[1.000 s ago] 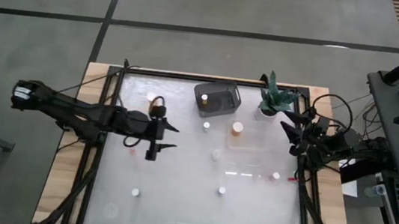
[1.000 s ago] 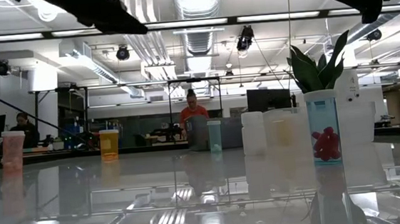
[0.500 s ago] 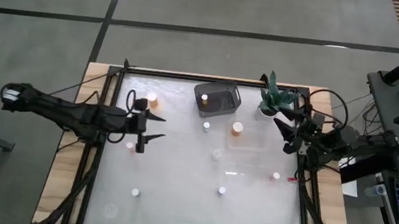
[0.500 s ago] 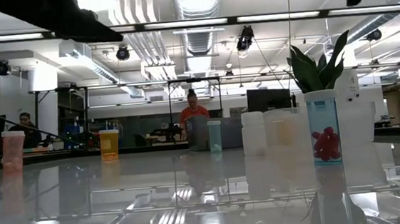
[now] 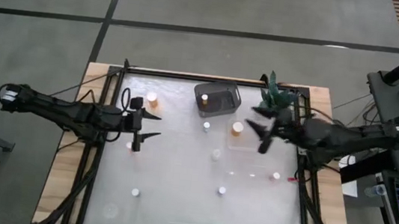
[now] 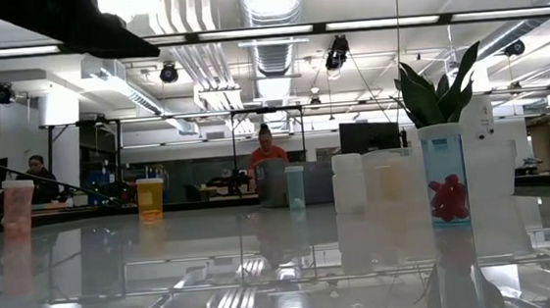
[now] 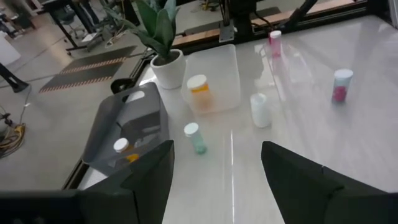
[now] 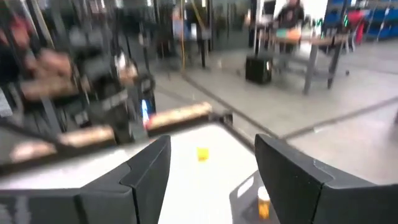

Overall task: Pick and place medicine bottles into bin by pill shape (circle, oval)
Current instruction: Put the top right blue pill bottle into the black bin

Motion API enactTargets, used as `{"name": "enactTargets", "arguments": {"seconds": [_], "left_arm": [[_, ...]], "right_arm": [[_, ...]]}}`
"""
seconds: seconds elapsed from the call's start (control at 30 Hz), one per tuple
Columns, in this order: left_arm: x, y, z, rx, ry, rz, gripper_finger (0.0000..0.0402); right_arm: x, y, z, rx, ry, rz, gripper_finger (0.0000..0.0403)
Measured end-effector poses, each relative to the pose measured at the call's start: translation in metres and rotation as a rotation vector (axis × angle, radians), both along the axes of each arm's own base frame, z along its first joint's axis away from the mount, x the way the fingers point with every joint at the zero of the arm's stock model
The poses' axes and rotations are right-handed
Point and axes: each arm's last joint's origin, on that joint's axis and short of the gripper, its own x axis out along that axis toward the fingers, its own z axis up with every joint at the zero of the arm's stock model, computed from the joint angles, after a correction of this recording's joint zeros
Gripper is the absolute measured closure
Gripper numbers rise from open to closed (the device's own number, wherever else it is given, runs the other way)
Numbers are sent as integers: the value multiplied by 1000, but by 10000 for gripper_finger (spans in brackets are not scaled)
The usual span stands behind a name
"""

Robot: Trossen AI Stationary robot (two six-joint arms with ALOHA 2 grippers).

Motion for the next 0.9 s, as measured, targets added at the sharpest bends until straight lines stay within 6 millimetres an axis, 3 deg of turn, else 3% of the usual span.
{"name": "enactTargets", "arguments": {"seconds": [0.6,0.9], "left_arm": [[-7,1,-4,-7,49,22,175],[-8,2,-3,-7,37,25,175]], "right_arm": [[104,20,23,-7,295,-21,179],[146,28,-6,-45,408,-18,179]]}}
